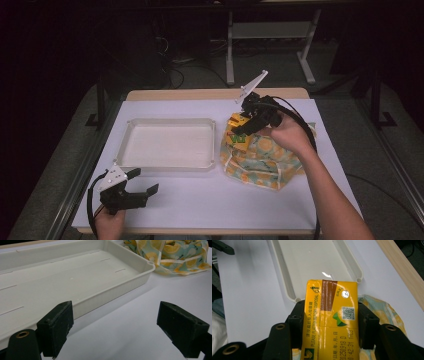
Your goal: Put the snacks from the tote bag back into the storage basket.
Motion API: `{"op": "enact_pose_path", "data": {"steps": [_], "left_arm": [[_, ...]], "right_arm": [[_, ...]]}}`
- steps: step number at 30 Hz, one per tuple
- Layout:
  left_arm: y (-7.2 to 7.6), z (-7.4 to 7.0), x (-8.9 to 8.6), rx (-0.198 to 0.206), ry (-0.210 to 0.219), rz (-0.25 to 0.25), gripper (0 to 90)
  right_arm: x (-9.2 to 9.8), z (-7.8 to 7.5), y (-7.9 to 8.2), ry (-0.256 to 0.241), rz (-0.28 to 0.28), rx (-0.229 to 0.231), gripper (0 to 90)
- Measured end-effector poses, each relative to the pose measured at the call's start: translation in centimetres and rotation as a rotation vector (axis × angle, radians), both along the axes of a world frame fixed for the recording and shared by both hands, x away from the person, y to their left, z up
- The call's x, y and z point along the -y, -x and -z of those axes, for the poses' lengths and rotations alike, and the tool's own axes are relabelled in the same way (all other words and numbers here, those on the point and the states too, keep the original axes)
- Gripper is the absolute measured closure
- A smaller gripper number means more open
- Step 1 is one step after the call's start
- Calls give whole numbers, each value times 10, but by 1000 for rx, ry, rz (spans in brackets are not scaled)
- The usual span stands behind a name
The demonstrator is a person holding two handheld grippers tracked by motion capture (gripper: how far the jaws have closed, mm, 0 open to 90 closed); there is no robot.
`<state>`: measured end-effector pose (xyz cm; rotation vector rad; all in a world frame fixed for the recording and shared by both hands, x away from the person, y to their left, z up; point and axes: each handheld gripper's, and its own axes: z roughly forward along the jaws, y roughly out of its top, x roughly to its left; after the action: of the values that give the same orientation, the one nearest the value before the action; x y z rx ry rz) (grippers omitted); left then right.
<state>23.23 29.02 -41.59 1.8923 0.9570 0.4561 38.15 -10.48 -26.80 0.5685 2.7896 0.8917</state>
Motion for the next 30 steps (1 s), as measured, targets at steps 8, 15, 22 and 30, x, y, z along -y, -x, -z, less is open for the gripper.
{"op": "enact_pose_path", "data": {"steps": [8,15,22,30], "left_arm": [[0,0,1,1,6,1,134],[0,0,0,1,6,4,134],[0,0,0,0,6,4,134],[0,0,1,0,7,3,134]], "right_arm": [[-9,3,0,-5,-36,2,500],[-18,3,-2,-2,-56,9,500],[-25,2,-2,-8,-75,3,500],[-31,4,-3,-4,-99,7,500]]}}
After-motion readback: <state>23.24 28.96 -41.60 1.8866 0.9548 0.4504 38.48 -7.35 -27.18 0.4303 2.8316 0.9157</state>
